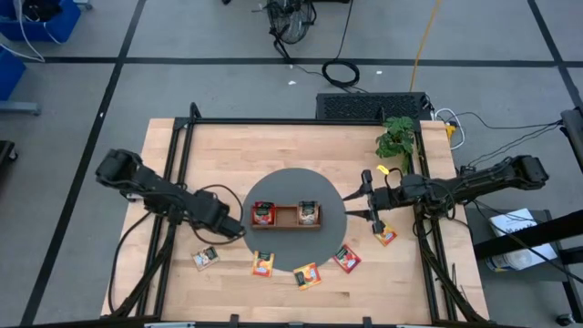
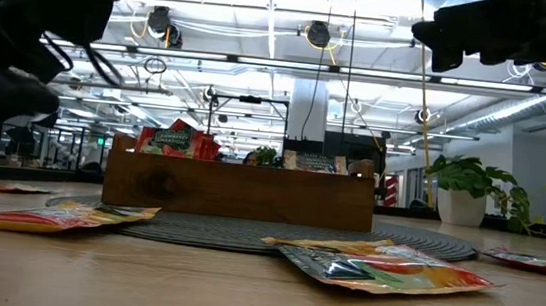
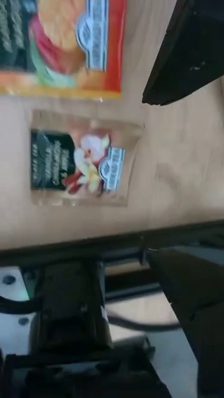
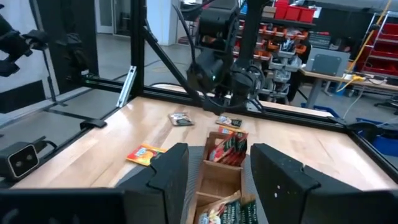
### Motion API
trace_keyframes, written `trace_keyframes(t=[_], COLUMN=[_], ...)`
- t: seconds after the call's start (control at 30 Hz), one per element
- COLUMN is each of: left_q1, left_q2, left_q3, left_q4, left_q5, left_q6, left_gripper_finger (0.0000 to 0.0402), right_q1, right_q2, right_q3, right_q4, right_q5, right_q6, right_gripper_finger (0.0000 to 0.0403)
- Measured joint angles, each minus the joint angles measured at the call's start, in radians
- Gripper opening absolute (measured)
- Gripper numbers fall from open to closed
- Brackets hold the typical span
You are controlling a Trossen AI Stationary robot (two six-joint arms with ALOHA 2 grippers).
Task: Pick & Place Tea
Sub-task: Put the yellow tea bag into the right section of the wooden organizer
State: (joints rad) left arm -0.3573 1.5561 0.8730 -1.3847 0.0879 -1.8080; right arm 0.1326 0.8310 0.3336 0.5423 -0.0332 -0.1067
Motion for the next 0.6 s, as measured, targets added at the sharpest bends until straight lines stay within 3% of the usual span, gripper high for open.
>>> trace_keyframes(t=[0.17, 0.53, 0.6], left_q1=[0.003, 0.009, 0.015], left_q2=[0.033, 0.114, 0.124], left_q3=[0.0, -0.001, -0.007], left_q4=[0.032, 0.052, 0.058], left_q5=[0.004, -0.062, -0.051], left_q6=[0.026, 0.055, 0.068], left_gripper_finger=[0.0333, 0.0048, 0.0013], right_q1=[0.0, 0.0, 0.0], right_q2=[0.0, 0.0, 0.0], right_q3=[0.0, 0.0, 0.0], right_q4=[0.004, 0.007, 0.007], right_q5=[0.001, 0.002, 0.002], right_q6=[0.0, 0.002, 0.008], right_gripper_finger=[0.0157, 0.0157, 0.0157])
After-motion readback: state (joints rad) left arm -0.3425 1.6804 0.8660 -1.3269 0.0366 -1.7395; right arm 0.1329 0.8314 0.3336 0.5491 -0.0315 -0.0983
